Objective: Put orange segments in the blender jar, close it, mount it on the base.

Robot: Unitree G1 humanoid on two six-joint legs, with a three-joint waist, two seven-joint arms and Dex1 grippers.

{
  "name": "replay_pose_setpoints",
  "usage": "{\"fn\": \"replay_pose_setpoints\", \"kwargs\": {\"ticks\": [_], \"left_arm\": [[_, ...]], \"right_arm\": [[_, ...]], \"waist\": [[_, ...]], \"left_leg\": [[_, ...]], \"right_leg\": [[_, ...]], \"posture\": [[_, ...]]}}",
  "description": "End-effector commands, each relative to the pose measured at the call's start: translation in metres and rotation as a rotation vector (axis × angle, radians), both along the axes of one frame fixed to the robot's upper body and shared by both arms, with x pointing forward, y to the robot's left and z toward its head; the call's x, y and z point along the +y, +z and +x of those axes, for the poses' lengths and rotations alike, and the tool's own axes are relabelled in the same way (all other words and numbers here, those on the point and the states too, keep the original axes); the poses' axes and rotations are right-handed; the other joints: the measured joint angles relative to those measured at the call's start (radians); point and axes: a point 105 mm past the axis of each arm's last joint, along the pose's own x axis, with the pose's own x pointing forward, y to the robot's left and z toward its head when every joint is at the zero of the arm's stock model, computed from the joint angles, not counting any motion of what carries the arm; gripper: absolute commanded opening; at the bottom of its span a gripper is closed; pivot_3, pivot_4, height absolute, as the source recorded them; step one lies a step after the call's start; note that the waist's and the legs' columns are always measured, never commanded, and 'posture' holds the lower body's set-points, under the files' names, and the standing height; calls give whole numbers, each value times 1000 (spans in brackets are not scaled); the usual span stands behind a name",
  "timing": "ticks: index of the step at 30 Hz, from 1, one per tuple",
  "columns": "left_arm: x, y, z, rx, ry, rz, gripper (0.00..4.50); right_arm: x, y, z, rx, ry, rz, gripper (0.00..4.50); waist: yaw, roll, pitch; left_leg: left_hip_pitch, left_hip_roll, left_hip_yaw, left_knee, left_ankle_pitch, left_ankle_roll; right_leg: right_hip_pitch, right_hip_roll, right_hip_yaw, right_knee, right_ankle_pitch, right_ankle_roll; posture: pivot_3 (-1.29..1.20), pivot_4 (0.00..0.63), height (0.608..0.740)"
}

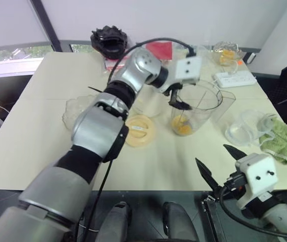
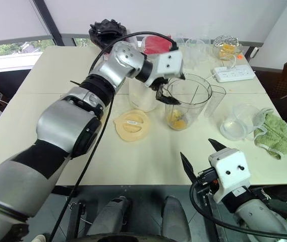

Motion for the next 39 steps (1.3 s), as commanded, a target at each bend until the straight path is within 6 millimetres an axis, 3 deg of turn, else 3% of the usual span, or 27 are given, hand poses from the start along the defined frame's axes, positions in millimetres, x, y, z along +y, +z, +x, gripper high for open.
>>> {"fn": "replay_pose_setpoints", "kwargs": {"ticks": [1, 3, 7, 12, 15, 19, 23, 26, 34, 39], "left_arm": [[15, 40, 1, 46, 4, -192, 4485], [32, 41, 2, 96, -14, -239, 4485], [58, 21, 1, 156, -48, -229, 4485], [95, -14, 0, 205, -14, -214, 4485], [120, -43, -15, 268, 42, -233, 4485], [118, -66, -43, 325, 98, -248, 4485], [120, -99, -77, 431, 168, -272, 4485], [115, -111, -89, 433, 201, -271, 4485], [114, -108, -77, 374, 290, -302, 4485], [118, -106, -74, 365, 317, -307, 4485]], "right_arm": [[-3, 13, 0, -41, -7, 15, 4500], [-11, 13, 1, -37, -37, -8, 4500], [-29, 11, 2, -21, -89, -46, 4500], [-52, 9, 9, -23, -156, -34, 4500], [-73, 9, 18, -62, -254, -21, 4500], [-103, 10, 24, -93, -367, 12, 4500], [-129, -4, 30, -72, -477, 15, 4500], [-146, -11, 40, -83, -544, 37, 4500], [-180, -47, 64, -67, -727, 109, 4500], [-186, -61, 74, -62, -770, 133, 4500]], "waist": [[1, 0, 0], [0, 0, 0], [0, 1, -1], [-2, 1, -1], [-15, 2, -1], [-17, 3, -1], [-3, 5, -3], [0, 7, -4], [0, 8, -5], [-7, 12, -6]], "left_leg": [[0, 0, 0, 0, 0, 0], [0, 0, 0, 0, 0, 0], [2, 0, 0, 0, 0, 0], [5, 0, -1, 1, 0, 0], [5, 1, -1, 0, 0, 0], [7, 2, -2, -2, 0, 0], [7, 2, -2, -1, 0, -1], [9, 1, -1, -3, 0, -1], [15, 2, 0, -3, 1, -1], [15, 1, 1, -6, 1, -1]], "right_leg": [[0, 0, 0, 0, 0, 0], [0, 0, 0, 0, 0, 0], [2, 0, 0, 1, 0, 0], [4, 0, 0, 2, 0, 0], [4, 0, 1, 2, 0, -1], [3, 0, 2, 4, 0, -1], [4, 0, 2, 4, 0, -2], [5, 0, 2, 3, 0, -3], [10, 0, 2, 3, -1, -7], [8, 0, 2, 3, 0, -5]], "posture": [[0, 150, 740], [0, 150, 740], [0, 150, 740], [0, 150, 740], [0, 150, 740], [0, 150, 740], [0, 150, 740], [0, 150, 740], [0, 150, 740], [0, 150, 740]]}}
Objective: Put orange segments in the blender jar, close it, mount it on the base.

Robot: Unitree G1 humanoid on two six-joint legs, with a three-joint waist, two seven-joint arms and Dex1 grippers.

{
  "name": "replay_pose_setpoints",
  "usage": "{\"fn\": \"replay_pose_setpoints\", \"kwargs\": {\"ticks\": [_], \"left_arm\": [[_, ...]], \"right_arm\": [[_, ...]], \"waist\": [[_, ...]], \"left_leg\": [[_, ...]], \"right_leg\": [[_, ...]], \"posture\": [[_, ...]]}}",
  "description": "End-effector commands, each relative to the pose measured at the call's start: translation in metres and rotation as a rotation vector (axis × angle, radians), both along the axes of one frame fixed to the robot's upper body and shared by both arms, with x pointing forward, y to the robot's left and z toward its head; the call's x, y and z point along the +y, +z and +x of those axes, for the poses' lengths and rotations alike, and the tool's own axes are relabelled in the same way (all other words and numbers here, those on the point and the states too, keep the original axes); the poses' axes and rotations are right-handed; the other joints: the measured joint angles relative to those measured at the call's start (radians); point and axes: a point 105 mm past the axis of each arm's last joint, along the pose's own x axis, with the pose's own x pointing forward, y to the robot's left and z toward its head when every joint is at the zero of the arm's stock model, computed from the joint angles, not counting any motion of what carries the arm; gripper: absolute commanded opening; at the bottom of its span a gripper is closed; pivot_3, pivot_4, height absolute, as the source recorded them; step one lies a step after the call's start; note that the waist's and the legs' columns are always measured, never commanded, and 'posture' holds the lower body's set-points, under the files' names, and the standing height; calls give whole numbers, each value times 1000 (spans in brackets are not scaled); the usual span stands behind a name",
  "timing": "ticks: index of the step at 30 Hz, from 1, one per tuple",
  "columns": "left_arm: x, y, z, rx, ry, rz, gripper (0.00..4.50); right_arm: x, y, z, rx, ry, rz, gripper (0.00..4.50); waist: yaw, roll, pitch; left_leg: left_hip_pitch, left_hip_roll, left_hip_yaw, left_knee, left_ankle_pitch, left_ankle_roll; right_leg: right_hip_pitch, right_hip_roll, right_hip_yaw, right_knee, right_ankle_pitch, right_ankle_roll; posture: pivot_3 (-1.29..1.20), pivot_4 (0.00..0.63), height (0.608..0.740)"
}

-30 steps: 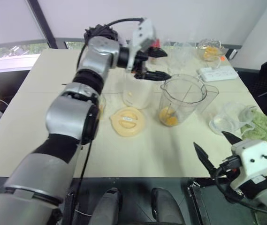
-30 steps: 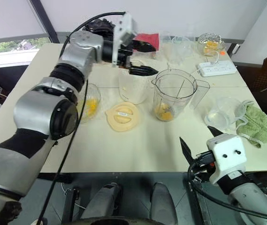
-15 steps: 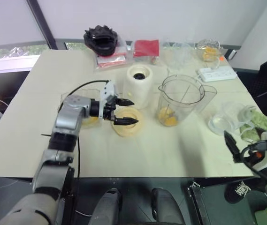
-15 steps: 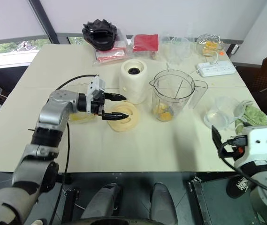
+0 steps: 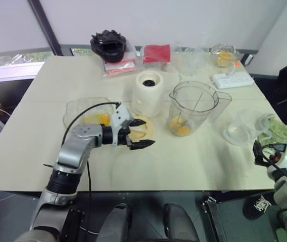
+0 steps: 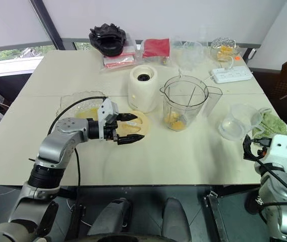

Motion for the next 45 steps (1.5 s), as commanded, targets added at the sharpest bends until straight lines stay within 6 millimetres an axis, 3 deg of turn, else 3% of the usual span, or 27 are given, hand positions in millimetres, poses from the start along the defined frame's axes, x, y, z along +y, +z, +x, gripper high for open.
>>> {"fn": "replay_pose_setpoints", "kwargs": {"ticks": [1, 18, 45], "left_arm": [[1, 11, -1, -45, -3, -5, 4485], [9, 6, -8, -50, 12, 12, 4485], [13, 8, -3, -120, 25, 52, 4485]], "right_arm": [[-5, 8, 5, -46, -18, -32, 4500], [-33, 12, 26, -115, -157, -35, 4500], [-48, 5, 51, -131, -197, 12, 4500]], "waist": [[-4, 1, 0], [-19, 2, 0], [-21, 2, 0]], "left_leg": [[0, 0, 0, 0, 0, 0], [0, 0, 0, 0, 0, 0], [0, 0, 0, -1, 0, 0]], "right_leg": [[0, 0, 0, 0, 0, 1], [0, 0, 0, 0, 0, 0], [0, 0, 0, -1, 0, 0]], "posture": [[0, 150, 740], [0, 150, 740], [0, 150, 740]]}}
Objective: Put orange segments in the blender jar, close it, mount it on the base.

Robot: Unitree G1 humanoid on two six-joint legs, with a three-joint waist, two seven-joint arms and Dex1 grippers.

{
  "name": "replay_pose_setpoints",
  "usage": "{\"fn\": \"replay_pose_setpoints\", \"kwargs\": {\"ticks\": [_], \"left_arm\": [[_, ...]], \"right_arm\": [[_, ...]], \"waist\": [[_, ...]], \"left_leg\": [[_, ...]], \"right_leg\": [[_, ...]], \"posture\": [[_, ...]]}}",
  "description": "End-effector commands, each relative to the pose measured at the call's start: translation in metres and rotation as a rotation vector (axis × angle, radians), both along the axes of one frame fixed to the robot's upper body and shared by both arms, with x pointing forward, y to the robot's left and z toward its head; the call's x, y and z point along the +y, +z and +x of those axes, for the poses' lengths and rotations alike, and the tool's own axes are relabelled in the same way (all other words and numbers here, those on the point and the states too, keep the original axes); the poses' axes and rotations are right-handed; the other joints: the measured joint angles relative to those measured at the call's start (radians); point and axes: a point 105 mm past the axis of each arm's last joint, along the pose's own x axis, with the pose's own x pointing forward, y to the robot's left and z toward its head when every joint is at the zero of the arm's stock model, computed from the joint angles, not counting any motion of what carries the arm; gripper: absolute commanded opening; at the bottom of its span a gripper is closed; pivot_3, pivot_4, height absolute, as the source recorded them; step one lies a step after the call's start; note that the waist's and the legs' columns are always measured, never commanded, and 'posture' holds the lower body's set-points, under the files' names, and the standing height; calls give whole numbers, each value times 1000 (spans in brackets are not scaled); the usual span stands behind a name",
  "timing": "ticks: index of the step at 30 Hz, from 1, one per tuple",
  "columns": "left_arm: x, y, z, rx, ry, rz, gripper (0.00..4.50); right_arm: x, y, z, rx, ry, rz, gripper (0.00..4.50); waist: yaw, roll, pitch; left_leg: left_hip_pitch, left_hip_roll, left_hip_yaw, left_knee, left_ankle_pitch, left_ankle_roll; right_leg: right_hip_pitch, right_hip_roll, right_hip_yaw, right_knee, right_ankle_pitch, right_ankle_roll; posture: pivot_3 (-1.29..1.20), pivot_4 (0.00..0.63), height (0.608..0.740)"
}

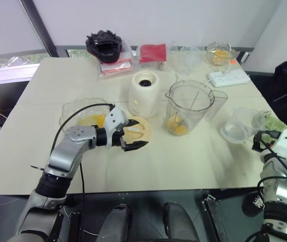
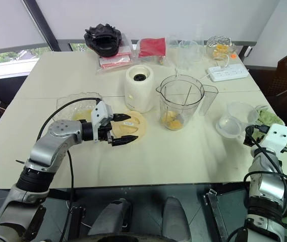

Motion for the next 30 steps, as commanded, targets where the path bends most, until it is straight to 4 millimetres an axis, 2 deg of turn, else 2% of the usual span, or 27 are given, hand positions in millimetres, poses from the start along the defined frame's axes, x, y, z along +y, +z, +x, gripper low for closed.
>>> {"fn": "replay_pose_setpoints", "kwargs": {"ticks": [1, 7, 8, 9, 10, 16, 24, 30], "left_arm": [[-2, 13, 0, -61, -15, -7, 4485], [-2, 13, 0, -64, -11, -6, 4485], [-3, 13, 0, -66, -10, -6, 4500], [-3, 13, 1, -67, -9, -6, 4500], [-3, 13, 1, -68, -9, -6, 4500], [-3, 14, 0, -78, -17, 0, 4500], [-4, 16, 4, -95, -16, 3, 4500], [-5, 18, 6, -101, -14, -2, 4500]], "right_arm": [[-11, 20, 1, -55, -27, -45, 4500], [-13, 21, 5, -63, -35, -53, 4500], [-13, 21, 6, -64, -35, -55, 3950], [-13, 21, 6, -64, -35, -56, 3680], [-13, 21, 7, -65, -34, -56, 3193], [-8, 18, 9, -62, -11, -53, 36], [2, 13, 9, -78, 8, -28, 12], [10, 41, 10, -214, -4, -21, 12]], "waist": [[0, 0, 0], [-1, 0, 0], [-1, 0, 0], [-1, 0, 0], [-1, 0, 0], [0, 0, 0], [1, 0, 0], [-1, 0, 1]], "left_leg": [[0, 0, 0, 0, 0, 0], [0, 0, 0, 0, 0, 0], [0, 0, 0, 0, 0, 0], [0, 0, 0, 0, 0, 0], [0, 0, 0, 0, 0, 0], [0, 0, 0, -1, 0, 0], [0, 0, -1, -1, 0, 0], [0, 0, -1, -1, 0, 0]], "right_leg": [[0, 0, 0, 0, 0, 0], [0, 0, 0, 0, 0, 0], [0, 0, 0, 0, 0, 0], [0, 0, 0, -1, 0, 0], [0, 0, 0, -1, 0, 0], [0, 0, 0, -1, 0, 0], [1, 0, 0, -2, 0, 1], [0, 0, 0, -2, 0, 1]], "posture": [[0, 150, 740], [0, 150, 740], [0, 150, 740], [0, 150, 740], [0, 150, 740], [0, 150, 740], [0, 150, 740], [0, 150, 740]]}}
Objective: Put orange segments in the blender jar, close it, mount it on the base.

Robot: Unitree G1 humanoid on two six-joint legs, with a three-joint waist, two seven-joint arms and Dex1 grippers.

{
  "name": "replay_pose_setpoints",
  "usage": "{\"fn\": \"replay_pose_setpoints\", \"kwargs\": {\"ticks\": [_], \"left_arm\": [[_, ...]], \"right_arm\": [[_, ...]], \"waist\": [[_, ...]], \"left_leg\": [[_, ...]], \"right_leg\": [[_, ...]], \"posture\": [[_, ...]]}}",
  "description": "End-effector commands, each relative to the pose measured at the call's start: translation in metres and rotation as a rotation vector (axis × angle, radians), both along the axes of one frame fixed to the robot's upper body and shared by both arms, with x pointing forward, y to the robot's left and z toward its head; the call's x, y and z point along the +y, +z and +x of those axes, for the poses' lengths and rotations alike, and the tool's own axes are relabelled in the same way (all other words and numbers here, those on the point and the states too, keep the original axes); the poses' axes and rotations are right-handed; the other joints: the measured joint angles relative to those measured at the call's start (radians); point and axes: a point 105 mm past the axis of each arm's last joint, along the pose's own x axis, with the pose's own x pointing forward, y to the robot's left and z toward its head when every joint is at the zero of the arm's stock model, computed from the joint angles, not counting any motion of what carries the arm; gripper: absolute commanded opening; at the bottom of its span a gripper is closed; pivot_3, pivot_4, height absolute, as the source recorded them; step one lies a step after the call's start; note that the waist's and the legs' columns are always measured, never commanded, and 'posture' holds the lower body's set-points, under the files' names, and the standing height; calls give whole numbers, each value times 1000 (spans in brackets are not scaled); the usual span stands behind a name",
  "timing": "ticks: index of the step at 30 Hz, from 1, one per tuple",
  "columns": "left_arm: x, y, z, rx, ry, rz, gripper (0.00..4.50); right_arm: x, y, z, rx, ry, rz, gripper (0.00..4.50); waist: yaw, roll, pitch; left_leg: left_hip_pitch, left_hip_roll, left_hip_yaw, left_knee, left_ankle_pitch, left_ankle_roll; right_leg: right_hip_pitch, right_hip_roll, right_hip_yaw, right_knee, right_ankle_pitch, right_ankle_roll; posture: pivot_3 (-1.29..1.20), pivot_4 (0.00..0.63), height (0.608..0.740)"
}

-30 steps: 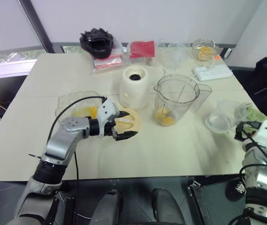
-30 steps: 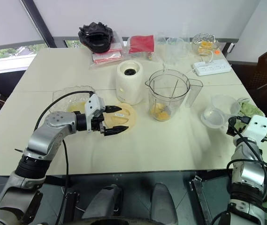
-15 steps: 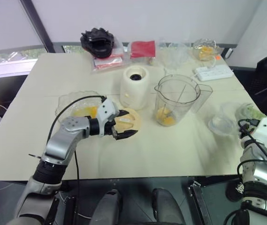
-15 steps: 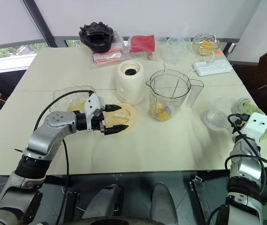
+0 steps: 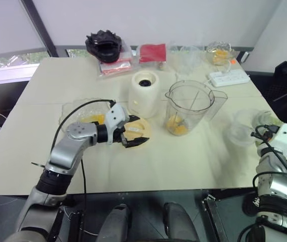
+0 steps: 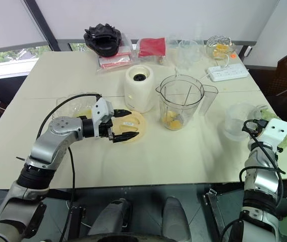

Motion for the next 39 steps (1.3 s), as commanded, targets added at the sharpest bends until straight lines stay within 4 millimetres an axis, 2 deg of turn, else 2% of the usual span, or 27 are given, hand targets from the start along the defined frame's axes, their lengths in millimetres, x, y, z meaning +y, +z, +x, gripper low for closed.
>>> {"fn": "replay_pose_setpoints", "kwargs": {"ticks": [1, 9, 13, 18, 23, 25, 34, 39], "left_arm": [[-2, 9, 1, -42, -12, -6, 4500], [-5, 10, 1, -43, -8, -33, 4500], [-9, 26, 6, 1, 52, -224, 4500], [-10, 41, 13, -30, 98, -332, 4500], [-11, 43, 15, -39, 109, -354, 4500], [-11, 41, 13, -53, 104, -345, 4500], [-13, 28, 5, -116, 82, -283, 4500], [-14, 25, 3, -127, 79, -272, 4500]], "right_arm": [[0, 33, -3, -128, -29, -21, 12], [18, 72, -4, -260, -37, 7, 12], [27, 121, -2, -354, 0, -27, 12], [33, 166, 2, -372, 61, -110, 12], [39, 207, 9, -330, 149, -225, 12], [49, 223, 12, -298, 219, -303, 12], [87, 263, 14, -189, 456, -570, 12], [102, 264, 14, -117, 504, -726, 12]], "waist": [[1, 1, 0], [1, 4, 2], [1, 5, 3], [4, 6, 3], [5, 6, 3], [4, 6, 4], [6, 6, 4], [7, 6, 4]], "left_leg": [[0, 0, 0, 0, 0, 0], [-2, 0, 0, -1, 0, 0], [-3, 0, 0, 0, 0, 0], [-6, 0, 0, 0, 0, 0], [-11, -1, 0, 0, 0, 0], [-13, -1, 0, 0, 0, 0], [-17, -1, 1, 0, 0, 0], [-17, -1, 2, 0, 0, 0]], "right_leg": [[0, 0, 0, 0, 0, 0], [-3, 0, 0, 0, 0, 1], [-4, 0, 1, 0, 0, 1], [-6, 0, 0, 0, 1, 1], [-10, 0, 0, 0, 1, 2], [-13, 0, 0, 0, 1, 2], [-16, -1, 0, 0, 1, 1], [-17, -1, 0, -1, 1, 2]], "posture": [[0, 150, 740], [0, 150, 740], [0, 150, 740], [0, 150, 740], [0, 150, 740], [0, 150, 740], [0, 150, 740], [0, 150, 740]]}}
